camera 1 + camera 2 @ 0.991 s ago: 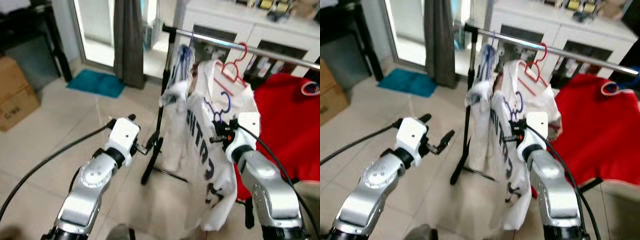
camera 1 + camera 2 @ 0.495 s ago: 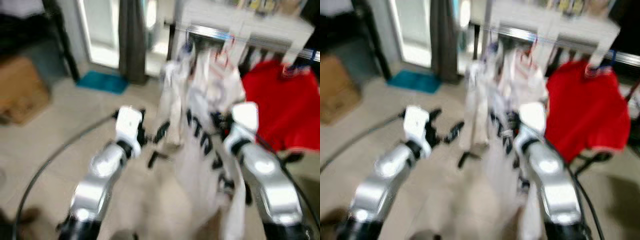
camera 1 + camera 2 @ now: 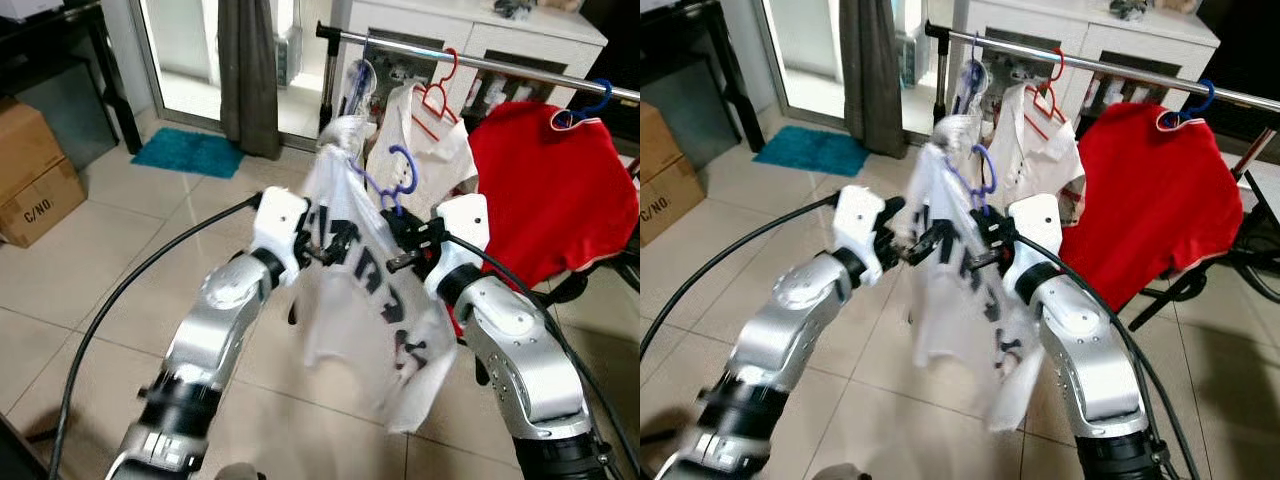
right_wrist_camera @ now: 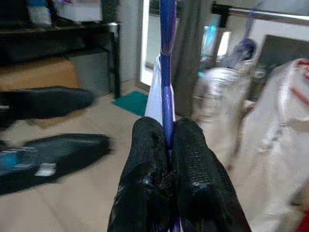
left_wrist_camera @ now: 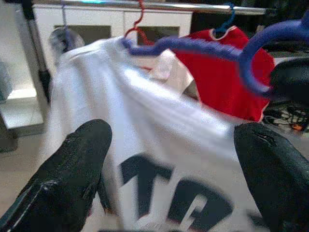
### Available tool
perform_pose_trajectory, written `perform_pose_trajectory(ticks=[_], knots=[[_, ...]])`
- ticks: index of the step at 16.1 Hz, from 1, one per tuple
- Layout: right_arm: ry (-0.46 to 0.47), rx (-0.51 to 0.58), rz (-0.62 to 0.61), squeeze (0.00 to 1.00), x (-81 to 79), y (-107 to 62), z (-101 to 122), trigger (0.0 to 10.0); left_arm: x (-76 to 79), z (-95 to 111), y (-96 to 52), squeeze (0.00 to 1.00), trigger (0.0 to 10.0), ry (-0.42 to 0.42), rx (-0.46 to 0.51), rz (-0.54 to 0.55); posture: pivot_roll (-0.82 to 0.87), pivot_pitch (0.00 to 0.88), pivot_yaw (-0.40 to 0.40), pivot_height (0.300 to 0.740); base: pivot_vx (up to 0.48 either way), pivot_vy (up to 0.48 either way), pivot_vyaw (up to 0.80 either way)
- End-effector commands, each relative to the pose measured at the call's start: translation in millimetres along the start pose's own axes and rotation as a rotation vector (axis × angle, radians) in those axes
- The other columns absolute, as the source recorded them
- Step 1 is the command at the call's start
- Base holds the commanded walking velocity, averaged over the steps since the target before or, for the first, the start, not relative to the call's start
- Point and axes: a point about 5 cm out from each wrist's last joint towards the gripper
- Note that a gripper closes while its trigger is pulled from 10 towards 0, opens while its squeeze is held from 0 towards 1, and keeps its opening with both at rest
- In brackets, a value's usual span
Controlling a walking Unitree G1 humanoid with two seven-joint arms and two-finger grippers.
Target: Hang hanger
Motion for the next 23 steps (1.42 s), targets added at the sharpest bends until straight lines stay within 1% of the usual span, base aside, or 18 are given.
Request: perform_pose_trajectory(ticks=[1,2,3,4,5,6,7,9,10,12,13,14,18,23], knots=[[0.0,0.062,-0.008,0.0,5.9,-0.8,13,0.0,6.8,3,5.6,1.0,10.0,0.021,0.003,-0.039,0.07,0.0,-0.077,0.74,0.0,0.0,0.0],[0.02,0.092,0.022,0.0,4.2,-1.1,15,0.0,6.0,7,12.6,0.11,10.0,0.069,0.004,-0.021,0.06,0.0,-0.07,0.74,0.0,0.0,0.0],[0.028,0.107,0.034,0.0,3.1,-1.4,17,0.0,3.6,9,15.0,0.0,10.0,0.102,0.006,0.002,0.06,0.0,-0.067,0.74,0.0,0.0,0.0],[0.038,0.121,0.044,0.0,2.2,-2.0,18,0.0,0.9,11,17.3,0.0,10.0,0.125,0.018,0.032,0.06,0.0,-0.067,0.74,0.0,0.0,0.0],[0.052,0.131,0.051,0.0,1.9,-2.7,18,0.0,-0.4,13,19.4,0.0,10.0,0.121,0.032,0.04,0.06,0.0,-0.066,0.74,0.0,0.0,0.0],[0.068,0.141,0.058,0.0,1.7,-3.4,19,0.0,-1.4,15,20.8,0.0,10.0,0.137,0.042,0.044,0.06,0.0,-0.066,0.74,0.0,0.0,0.0],[0.082,0.156,0.067,0.0,1.8,-4.1,20,0.0,-3.4,17,22.5,0.0,10.0,0.165,0.05,0.059,0.06,0.0,-0.066,0.74,0.0,0.0,0.0],[0.104,0.179,0.092,0.0,1.1,-5.0,22,0.0,-12.1,20,26.5,0.0,10.0,0.203,0.061,0.119,0.06,0.0,-0.079,0.74,0.0,0.0,0.0],[0.112,0.188,0.099,0.0,0.7,-5.2,23,0.0,-17.1,22,27.7,0.0,10.0,0.207,0.064,0.147,0.06,0.0,-0.078,0.74,0.0,0.0,0.0],[0.12,0.2,0.104,0.0,0.7,-5.4,25,0.0,-20.9,24,28.4,0.0,10.0,0.206,0.074,0.162,0.06,0.0,-0.075,0.74,0.0,0.0,0.0],[0.133,0.204,0.097,0.0,2.3,-6.2,25,0.0,-23.9,27,29.2,0.0,4.0,0.207,0.082,0.173,0.06,0.0,-0.073,0.74,0.0,0.0,0.0],[0.14,0.203,0.089,0.0,3.9,-6.8,24,0.0,-25.1,28,29.8,0.0,0.0,0.206,0.088,0.178,0.06,0.0,-0.072,0.74,0.0,0.0,0.0],[0.151,0.209,0.083,0.0,5.0,-7.2,25,0.0,-23.9,27,31.4,0.0,0.0,0.217,0.094,0.149,0.06,0.0,-0.068,0.74,0.0,0.0,0.0],[0.149,0.209,0.088,0.0,6.3,-6.1,25,0.0,-22.1,28,32.9,0.0,0.0,0.209,0.105,0.128,0.06,0.0,-0.075,0.74,0.0,0.0,0.0]])
Point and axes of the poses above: a point about 5 cm out from each wrist's last joint towards the gripper, its own y axis pointing out of the wrist towards the gripper, its own z axis along the axis of the wrist's last joint, x = y × z, and after that the axes turned 15 degrees about -y, right-handed
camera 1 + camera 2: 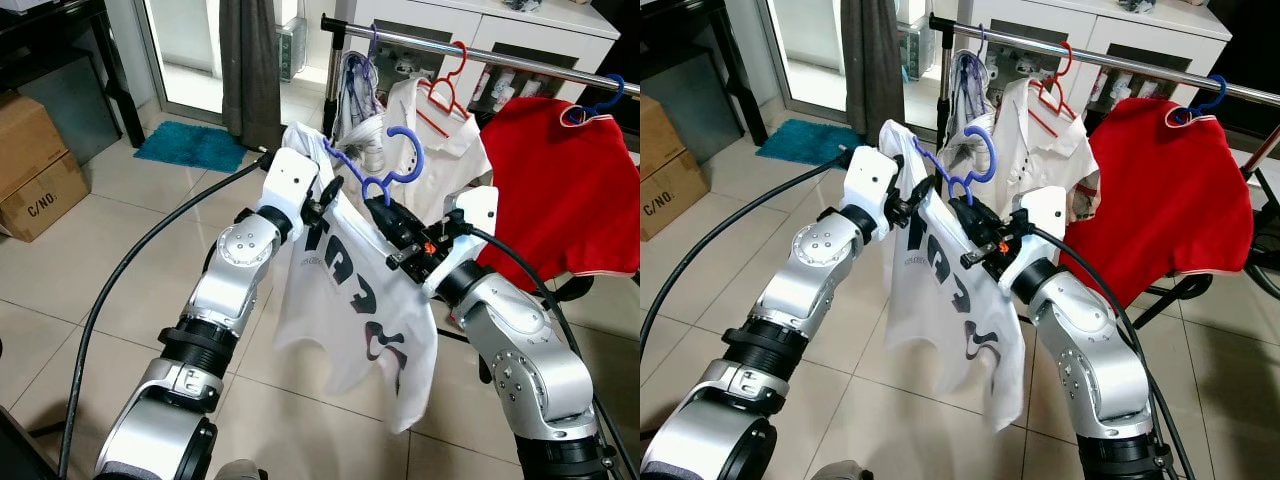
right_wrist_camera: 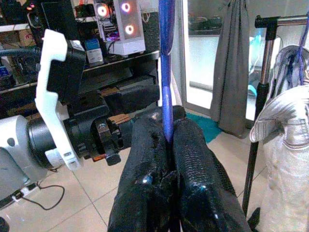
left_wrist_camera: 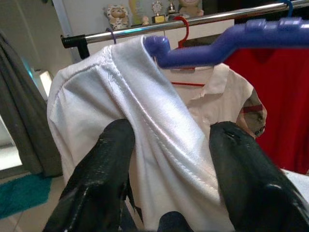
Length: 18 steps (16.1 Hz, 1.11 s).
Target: Hang hanger
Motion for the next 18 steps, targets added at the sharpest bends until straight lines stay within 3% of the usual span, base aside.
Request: perform_pose_trajectory(ticks=[1,12,18], knots=[[-0.018,0.057,-0.015,0.0,5.4,-1.2,11,0.0,2.1,3,2.7,0.0,0.0,0.001,0.008,-0.016,0.06,0.0,-0.075,0.74,0.0,0.0,0.0],[-0.014,0.048,-0.039,0.0,8.0,-0.9,9,0.0,0.2,3,1.8,0.0,0.0,-0.005,0.015,-0.013,0.06,0.0,-0.071,0.74,0.0,0.0,0.0],[-0.016,0.01,-0.11,0.0,18.7,-1.1,5,0.0,-0.8,4,-3.2,0.0,0.0,-0.054,0.039,-0.011,0.06,0.0,-0.066,0.74,0.0,0.0,0.0]])
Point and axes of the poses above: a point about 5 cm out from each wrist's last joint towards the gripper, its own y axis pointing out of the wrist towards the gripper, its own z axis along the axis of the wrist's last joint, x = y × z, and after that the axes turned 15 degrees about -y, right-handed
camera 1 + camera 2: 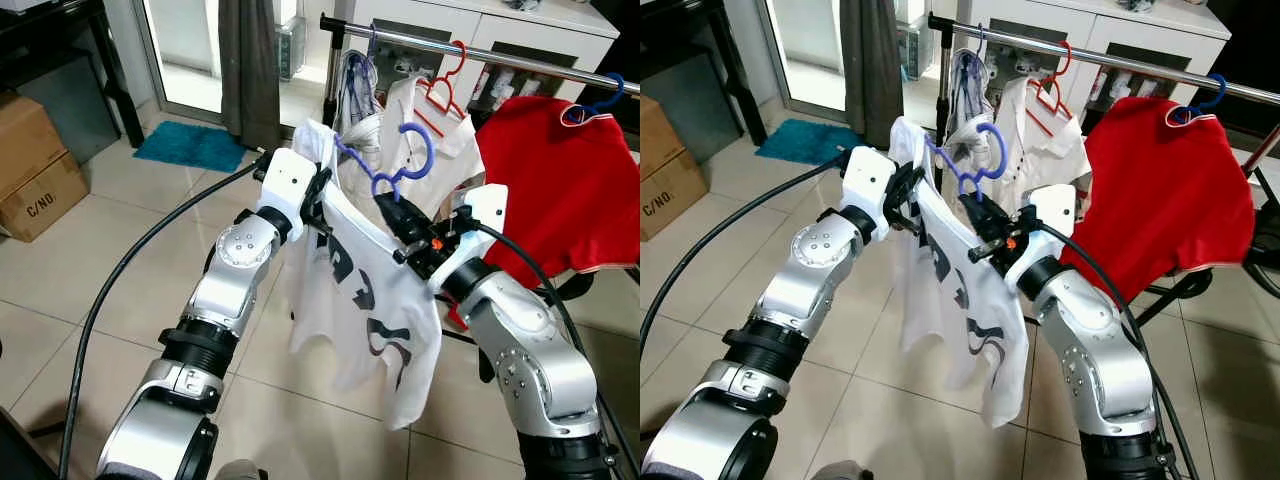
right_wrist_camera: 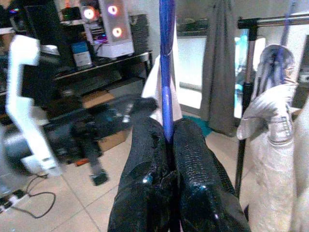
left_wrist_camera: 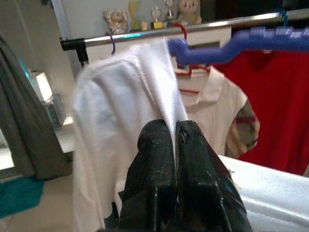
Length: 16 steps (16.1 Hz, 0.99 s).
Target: Hang hanger
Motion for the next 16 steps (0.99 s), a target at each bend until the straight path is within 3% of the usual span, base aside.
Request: perform_pose_trajectory(ticks=[1,5,8,12,15,16], knots=[[-0.022,0.021,-0.044,0.0,9.2,0.3,6,0.0,-0.3,2,-1.4,0.0,0.0,-0.019,0.011,-0.002,0.06,0.0,-0.066,0.74,0.0,0.0,0.0],[-0.045,-0.033,-0.095,0.0,17.8,0.3,-1,0.0,-6.2,10,-11.0,0.0,0.0,-0.109,0.093,-0.007,0.07,0.0,-0.067,0.74,0.0,0.0,0.0],[-0.059,-0.039,-0.09,0.0,19.9,-0.5,-1,0.0,-18.8,11,-14.9,0.0,0.0,-0.088,0.086,0.04,0.07,0.0,-0.067,0.74,0.0,0.0,0.0],[-0.187,-0.054,0.072,0.0,15.4,-10.4,0,0.0,-50.4,32,-17.4,0.0,0.0,0.03,0.119,0.162,0.07,0.0,-0.07,0.74,0.0,0.0,0.0],[-0.216,-0.063,0.16,0.0,12.1,-19.3,0,0.0,-67.5,47,-17.7,0.0,0.0,0.09,0.126,0.207,0.06,0.0,-0.067,0.74,0.0,0.0,0.0],[-0.226,-0.067,0.237,0.0,8.3,-28.5,0,0.0,-82.3,58,-18.8,0.0,0.0,0.122,0.131,0.247,0.06,0.0,-0.065,0.74,0.0,0.0,0.0]])
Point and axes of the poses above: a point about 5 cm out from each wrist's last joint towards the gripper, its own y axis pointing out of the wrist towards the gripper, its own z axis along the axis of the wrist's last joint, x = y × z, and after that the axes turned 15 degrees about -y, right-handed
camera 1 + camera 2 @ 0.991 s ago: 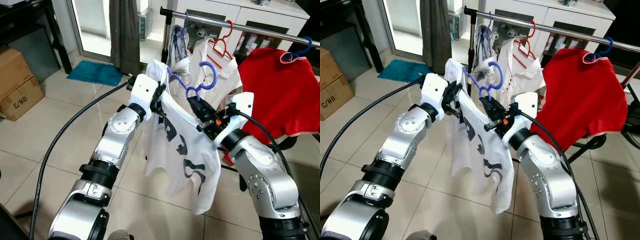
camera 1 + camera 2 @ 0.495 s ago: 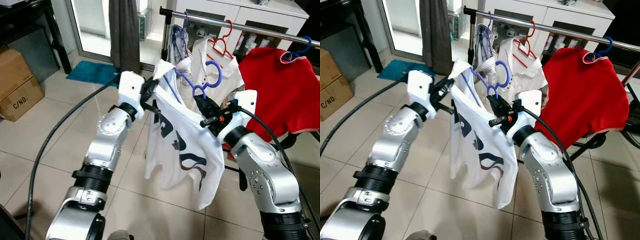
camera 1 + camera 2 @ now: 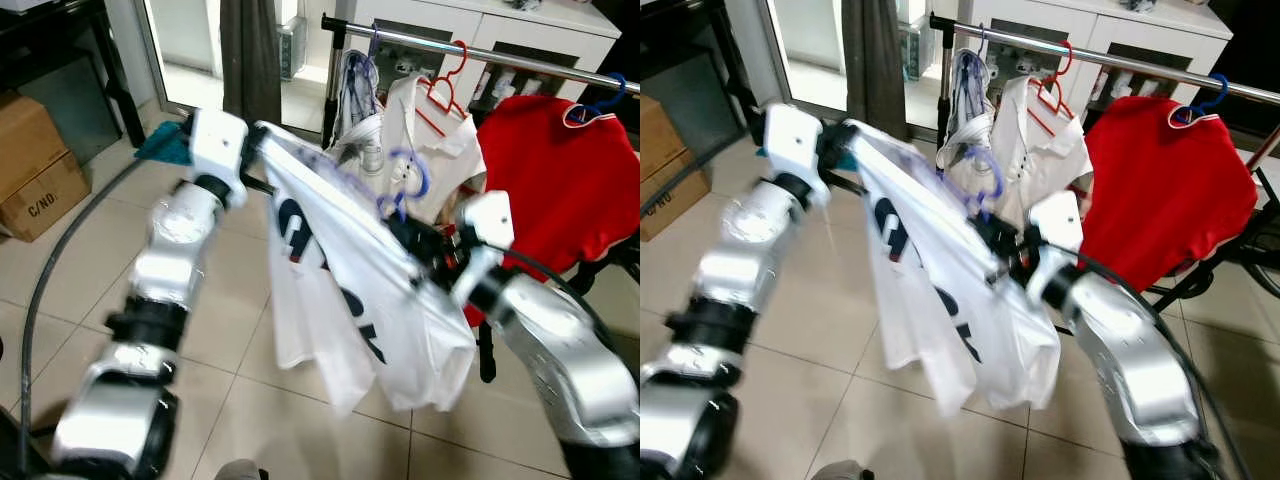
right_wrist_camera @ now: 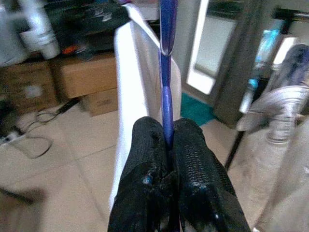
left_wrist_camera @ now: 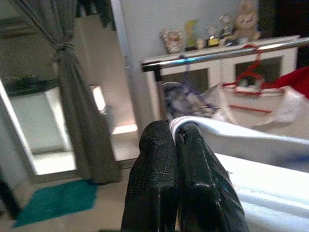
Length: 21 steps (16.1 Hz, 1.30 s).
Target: Hang hanger
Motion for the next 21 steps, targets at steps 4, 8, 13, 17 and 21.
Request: perform_pose_trajectory(ticks=[4,8,13,17,21], knots=[[0.057,0.06,0.117,0.0,-6.0,-21.5,4,0.0,-39.3,29,7.0,0.0,0.0,0.075,0.033,0.114,0.06,0.0,-0.059,0.74,0.0,0.0,0.0],[0.222,0.147,-0.006,0.0,5.9,-26.6,9,0.0,-63.4,23,4.0,0.0,0.0,-0.018,0.0,0.228,0.06,0.0,-0.05,0.74,0.0,0.0,0.0],[0.342,0.084,-0.287,0.0,24.0,-6.4,3,0.0,-18.4,-7,7.1,0.0,0.0,-0.093,-0.06,0.016,0.05,0.0,-0.046,0.74,0.0,0.0,0.0],[0.573,0.002,-0.691,0.0,59.2,7.5,-26,0.0,86.5,-37,-15.9,0.0,0.0,-0.09,-0.148,-0.422,0.06,0.0,-0.055,0.74,0.0,0.0,0.0],[0.422,-0.067,-0.742,0.0,75.8,7.7,-31,0.0,109.4,-36,-33.1,0.0,0.0,-0.141,-0.151,-0.491,0.07,0.0,-0.053,0.74,0.0,0.0,0.0]])
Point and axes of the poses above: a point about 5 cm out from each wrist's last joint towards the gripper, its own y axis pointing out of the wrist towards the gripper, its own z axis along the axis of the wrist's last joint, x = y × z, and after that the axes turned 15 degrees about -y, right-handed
